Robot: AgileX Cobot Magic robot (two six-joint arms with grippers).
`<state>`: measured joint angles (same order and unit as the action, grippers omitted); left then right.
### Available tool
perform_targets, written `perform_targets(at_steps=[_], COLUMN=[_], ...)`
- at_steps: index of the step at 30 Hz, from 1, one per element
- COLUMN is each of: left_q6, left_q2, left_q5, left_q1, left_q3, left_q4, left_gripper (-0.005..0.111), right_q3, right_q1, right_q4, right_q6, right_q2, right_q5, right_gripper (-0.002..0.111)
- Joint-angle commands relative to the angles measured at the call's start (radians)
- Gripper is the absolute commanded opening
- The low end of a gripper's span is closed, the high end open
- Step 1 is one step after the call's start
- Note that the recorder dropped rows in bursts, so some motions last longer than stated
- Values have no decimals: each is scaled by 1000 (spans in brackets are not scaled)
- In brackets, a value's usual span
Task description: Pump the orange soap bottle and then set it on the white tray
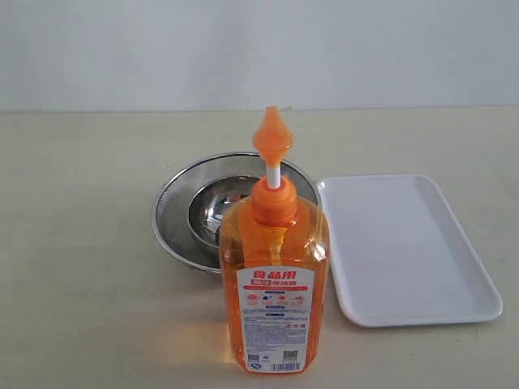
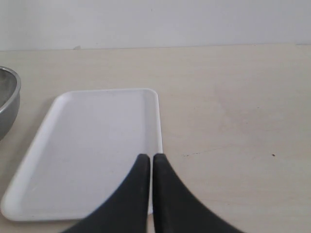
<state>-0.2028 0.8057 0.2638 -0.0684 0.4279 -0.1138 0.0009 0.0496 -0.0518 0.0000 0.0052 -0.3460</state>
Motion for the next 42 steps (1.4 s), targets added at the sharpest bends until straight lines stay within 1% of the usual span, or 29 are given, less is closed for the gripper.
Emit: perform_targets(at_steps=[1, 3, 4, 7, 9, 11, 15, 20, 27, 31, 35, 38, 40, 42], left_q6=[-212, -442, -533, -623, -650, -662, -662, -625, -451, -435, -463, -463, -463, -463], left_q2=[101, 183, 225, 311, 366, 453, 541, 602, 646, 659, 679, 698, 711, 719], left_q5=[-6, 100, 183, 347, 431, 551, 668, 733, 821, 828, 825, 825, 827, 834], left_q1=[-30, -47, -47, -47, -47, -47, -47, -47, -47, -47, -47, -47, -47, -47], left_q3=[6, 4, 4, 4, 4, 4, 4, -14, -54, -54, -54, -54, -54, -54], left_q4=[-408, -739, -896, -1107, -1211, -1307, -1350, -1376, -1351, -1294, -1280, -1280, -1280, -1280], left_gripper=[5, 5, 5, 5, 5, 5, 5, 5, 5, 5, 5, 17, 32, 52], right_q3=[-1, -1, -1, -1, -1, -1, -1, -1, -1, -1, -1, -1, -1, -1], right_q1=[-6, -6, -6, -6, -6, -6, -6, -6, -6, -6, -6, -6, -6, -6], right_q4=[5, 5, 5, 5, 5, 5, 5, 5, 5, 5, 5, 5, 5, 5], right_q6=[0, 0, 0, 0, 0, 0, 0, 0, 0, 0, 0, 0, 0, 0], right_q2=[-5, -5, -5, -5, -5, -5, -5, -5, -5, -5, -5, -5, -5, -5], right_q5=[12, 12, 12, 12, 12, 12, 12, 12, 12, 12, 12, 12, 12, 12], right_gripper=[0, 0, 0, 0, 0, 0, 0, 0, 0, 0, 0, 0, 0, 0])
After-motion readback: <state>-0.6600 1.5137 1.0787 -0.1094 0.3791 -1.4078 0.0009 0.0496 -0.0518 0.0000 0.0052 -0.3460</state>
